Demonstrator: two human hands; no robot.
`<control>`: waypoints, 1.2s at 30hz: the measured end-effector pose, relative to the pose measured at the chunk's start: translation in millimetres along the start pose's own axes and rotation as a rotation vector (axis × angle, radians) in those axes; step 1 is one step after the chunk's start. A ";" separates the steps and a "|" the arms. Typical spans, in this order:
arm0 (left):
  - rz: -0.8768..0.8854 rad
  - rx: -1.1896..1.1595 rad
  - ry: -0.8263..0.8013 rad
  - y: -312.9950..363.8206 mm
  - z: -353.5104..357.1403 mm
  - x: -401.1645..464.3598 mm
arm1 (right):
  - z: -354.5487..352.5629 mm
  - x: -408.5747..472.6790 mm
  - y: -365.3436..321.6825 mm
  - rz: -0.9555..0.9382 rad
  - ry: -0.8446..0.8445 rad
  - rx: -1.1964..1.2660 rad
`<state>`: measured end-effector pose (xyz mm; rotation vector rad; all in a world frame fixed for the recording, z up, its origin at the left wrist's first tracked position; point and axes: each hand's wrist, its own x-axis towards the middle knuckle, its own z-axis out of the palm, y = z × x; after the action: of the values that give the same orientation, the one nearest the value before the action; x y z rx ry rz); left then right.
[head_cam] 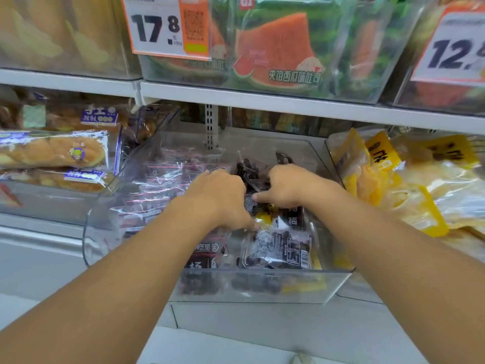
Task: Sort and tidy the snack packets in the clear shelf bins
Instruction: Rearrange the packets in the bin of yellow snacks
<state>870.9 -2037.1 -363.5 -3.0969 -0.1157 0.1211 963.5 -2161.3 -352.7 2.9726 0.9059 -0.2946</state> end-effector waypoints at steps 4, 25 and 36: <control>-0.038 -0.017 -0.033 -2.4 0.9 2.4 | 8.8 2.8 -16.9 -0.004 0.151 -0.081; -0.091 0.045 0.203 9.1 7.1 -7.8 | -1.9 4.1 -5.1 -0.055 0.402 0.745; -0.040 -0.320 0.605 -2.7 4.4 2.8 | -8.7 27.0 -15.0 -0.043 0.242 0.211</control>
<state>873.1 -2034.1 -368.0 -3.2646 -0.1884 -0.9087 978.6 -2133.4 -348.7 3.2392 1.0209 -0.0316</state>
